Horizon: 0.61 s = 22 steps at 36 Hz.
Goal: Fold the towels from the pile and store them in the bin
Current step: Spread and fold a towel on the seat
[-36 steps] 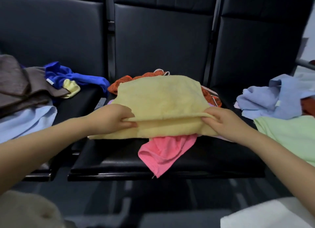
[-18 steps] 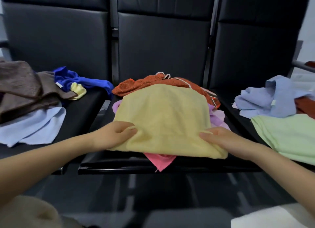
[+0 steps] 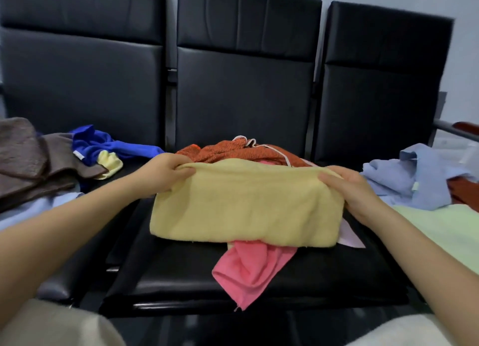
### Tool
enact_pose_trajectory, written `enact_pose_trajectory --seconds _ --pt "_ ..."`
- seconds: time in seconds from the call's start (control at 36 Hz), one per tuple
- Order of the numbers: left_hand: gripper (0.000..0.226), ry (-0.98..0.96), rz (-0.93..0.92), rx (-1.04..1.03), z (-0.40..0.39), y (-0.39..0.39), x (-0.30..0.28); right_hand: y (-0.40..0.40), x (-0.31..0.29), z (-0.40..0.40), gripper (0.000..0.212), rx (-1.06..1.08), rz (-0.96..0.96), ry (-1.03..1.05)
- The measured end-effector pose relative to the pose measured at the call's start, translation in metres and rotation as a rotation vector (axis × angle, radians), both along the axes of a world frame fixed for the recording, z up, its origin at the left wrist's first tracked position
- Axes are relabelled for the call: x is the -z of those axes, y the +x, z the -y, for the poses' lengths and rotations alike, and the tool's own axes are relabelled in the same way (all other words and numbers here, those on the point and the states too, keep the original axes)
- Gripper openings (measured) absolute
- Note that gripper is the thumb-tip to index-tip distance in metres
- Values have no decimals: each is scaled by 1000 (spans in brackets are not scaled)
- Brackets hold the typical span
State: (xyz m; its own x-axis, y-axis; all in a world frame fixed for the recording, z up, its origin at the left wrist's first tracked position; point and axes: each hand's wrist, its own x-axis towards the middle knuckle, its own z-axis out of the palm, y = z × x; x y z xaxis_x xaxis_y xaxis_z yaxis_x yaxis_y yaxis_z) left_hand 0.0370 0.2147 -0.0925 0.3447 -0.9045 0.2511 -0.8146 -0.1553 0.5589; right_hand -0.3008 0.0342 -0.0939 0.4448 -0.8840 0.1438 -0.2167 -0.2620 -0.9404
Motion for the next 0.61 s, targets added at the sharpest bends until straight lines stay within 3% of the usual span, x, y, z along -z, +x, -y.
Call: enact_pose_trajectory --seconds 0.06,0.11,0.22,0.28,0.36,0.5,0.61 --pt "19 -73 3 -52 15 3 1 19 -6 8 3 120 48 -11" --pt "18 -131 6 -106 28 3 0 35 -9 17 14 221 95 -17" --pt "14 -159 30 -202 45 11 9 53 2 30 13 291 138 24" --pt "15 -102 113 -238 50 20 19 56 16 37 3 277 70 -5" --pt "24 34 185 -255 57 32 33 58 30 45 18 232 -133 0" --pt "41 147 35 -293 63 30 42 44 28 41 28 206 -123 65" --pt "44 225 -84 -364 56 22 42 36 26 29 14 160 24 101"
